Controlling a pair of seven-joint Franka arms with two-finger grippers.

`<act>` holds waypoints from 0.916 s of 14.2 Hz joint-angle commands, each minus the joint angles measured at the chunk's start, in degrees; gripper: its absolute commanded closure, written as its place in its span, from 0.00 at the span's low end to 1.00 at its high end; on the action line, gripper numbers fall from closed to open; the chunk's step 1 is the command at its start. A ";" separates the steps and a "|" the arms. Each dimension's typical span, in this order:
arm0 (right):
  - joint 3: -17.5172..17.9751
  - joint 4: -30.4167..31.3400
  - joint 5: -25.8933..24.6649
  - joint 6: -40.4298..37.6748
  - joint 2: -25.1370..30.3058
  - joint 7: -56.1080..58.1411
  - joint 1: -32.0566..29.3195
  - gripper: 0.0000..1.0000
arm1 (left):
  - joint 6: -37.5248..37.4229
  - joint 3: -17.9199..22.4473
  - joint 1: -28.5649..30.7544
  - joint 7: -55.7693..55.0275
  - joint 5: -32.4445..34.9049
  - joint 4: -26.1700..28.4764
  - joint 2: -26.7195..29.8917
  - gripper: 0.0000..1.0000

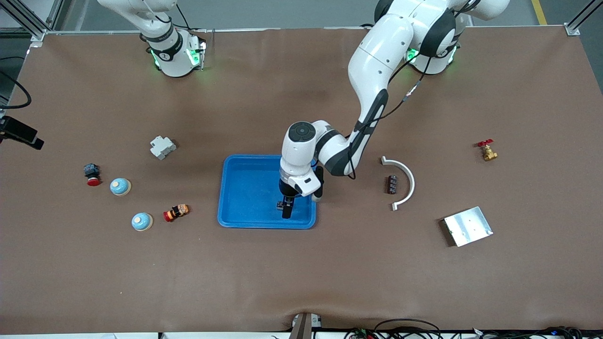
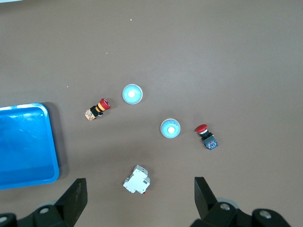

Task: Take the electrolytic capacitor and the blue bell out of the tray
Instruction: 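Lower the left gripper into the tray and grasp the second capacitor, then lift the capacitor with the left gripper and carry it to the bracket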

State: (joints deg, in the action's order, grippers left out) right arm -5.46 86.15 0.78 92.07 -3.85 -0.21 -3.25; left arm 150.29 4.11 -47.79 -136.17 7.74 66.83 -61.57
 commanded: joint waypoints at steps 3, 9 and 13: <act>-1.40 -0.72 0.80 -0.58 0.34 0.03 -0.53 0.00 | 3.26 3.79 -2.56 -0.76 -0.80 -1.79 -3.12 0.00; -1.13 -0.81 0.63 -1.11 0.34 0.12 -0.09 0.00 | 2.65 4.07 -3.01 3.26 -0.36 -1.53 -2.33 1.00; -1.13 -0.72 0.63 -1.11 0.34 0.03 -0.09 0.00 | -1.03 3.80 -3.27 4.85 -0.18 -1.18 -0.05 1.00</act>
State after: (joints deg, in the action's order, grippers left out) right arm -6.70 85.91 0.97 91.82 -3.85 -0.18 -3.27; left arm 151.60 7.01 -50.22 -132.68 7.74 66.01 -62.97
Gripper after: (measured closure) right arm 0.000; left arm 0.634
